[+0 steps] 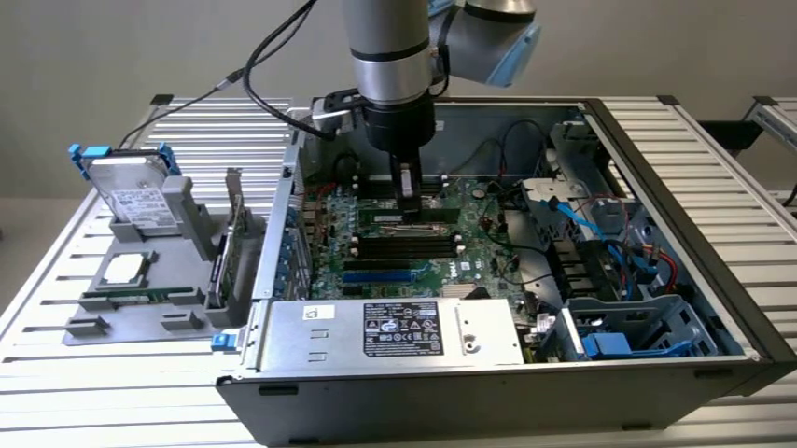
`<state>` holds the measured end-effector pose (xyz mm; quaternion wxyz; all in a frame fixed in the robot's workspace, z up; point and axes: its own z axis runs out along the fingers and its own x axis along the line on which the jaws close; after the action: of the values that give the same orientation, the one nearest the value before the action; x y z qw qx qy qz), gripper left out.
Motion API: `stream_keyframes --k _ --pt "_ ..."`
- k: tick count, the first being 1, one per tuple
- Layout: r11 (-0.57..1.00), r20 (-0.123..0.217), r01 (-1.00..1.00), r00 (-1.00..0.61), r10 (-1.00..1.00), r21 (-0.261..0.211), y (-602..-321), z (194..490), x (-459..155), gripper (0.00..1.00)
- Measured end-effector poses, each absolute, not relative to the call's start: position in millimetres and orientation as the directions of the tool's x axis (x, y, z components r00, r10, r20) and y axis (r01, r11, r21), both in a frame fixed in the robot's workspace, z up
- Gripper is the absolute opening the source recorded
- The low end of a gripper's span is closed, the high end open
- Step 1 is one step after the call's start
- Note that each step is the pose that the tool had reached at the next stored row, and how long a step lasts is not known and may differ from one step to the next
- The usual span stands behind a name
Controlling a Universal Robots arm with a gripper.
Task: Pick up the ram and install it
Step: 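Insert the ram into the slot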
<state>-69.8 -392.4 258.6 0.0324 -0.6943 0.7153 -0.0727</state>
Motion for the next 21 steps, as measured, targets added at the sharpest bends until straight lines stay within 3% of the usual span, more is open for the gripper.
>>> stream_keyframes --k 21 --pt "0.025 0.057 -0.988 -0.034 -0.998 -0.154 -397.0 232.6 -69.7 0.15"
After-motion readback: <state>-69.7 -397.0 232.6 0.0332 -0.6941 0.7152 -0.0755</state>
